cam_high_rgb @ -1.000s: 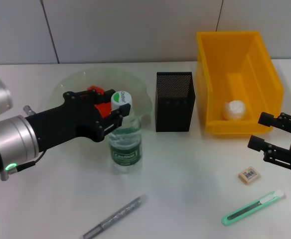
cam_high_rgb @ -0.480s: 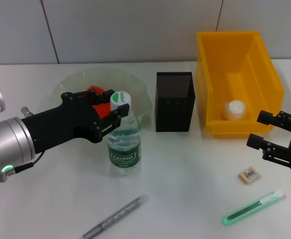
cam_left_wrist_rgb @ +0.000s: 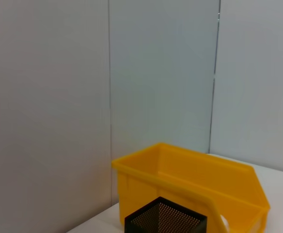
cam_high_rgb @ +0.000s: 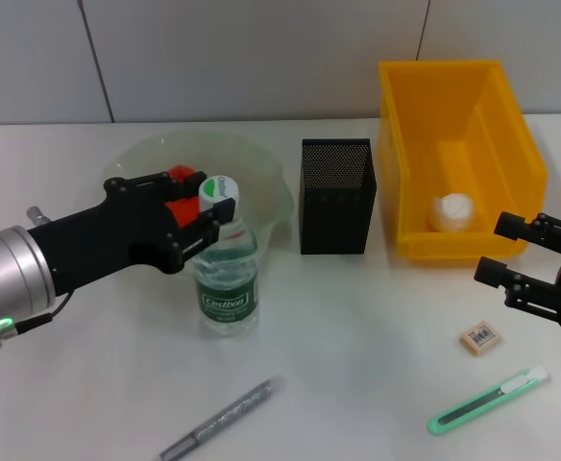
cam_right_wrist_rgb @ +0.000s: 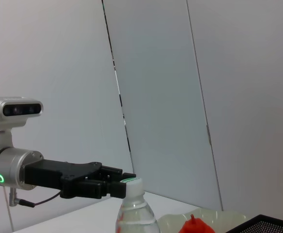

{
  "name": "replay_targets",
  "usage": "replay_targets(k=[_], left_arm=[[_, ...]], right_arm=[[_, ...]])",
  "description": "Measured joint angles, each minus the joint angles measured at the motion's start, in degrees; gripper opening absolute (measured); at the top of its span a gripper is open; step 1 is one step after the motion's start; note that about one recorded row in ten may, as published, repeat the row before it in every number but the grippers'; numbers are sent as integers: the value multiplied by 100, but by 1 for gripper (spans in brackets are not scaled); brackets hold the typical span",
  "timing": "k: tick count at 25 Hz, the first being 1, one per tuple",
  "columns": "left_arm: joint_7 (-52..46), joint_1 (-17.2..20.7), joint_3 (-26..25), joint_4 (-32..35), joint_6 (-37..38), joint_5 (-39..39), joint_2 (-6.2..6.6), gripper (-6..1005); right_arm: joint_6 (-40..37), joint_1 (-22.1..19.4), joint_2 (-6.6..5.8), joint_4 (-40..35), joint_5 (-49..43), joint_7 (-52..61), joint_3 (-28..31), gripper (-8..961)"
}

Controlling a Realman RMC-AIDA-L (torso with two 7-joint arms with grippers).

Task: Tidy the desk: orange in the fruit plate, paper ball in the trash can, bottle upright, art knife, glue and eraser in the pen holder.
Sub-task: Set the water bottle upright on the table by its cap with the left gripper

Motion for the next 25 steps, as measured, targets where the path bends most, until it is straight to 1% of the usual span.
replay_targets(k=[12,25], left_arm=[[197,35,-114,-110,77,-23,-11,418],[207,-50,-213,-288,211,-97,-15,498]], right_arm=[[13,14,1,-19,0,8,0,706],[16,71,9,-28,0,21,0,706]])
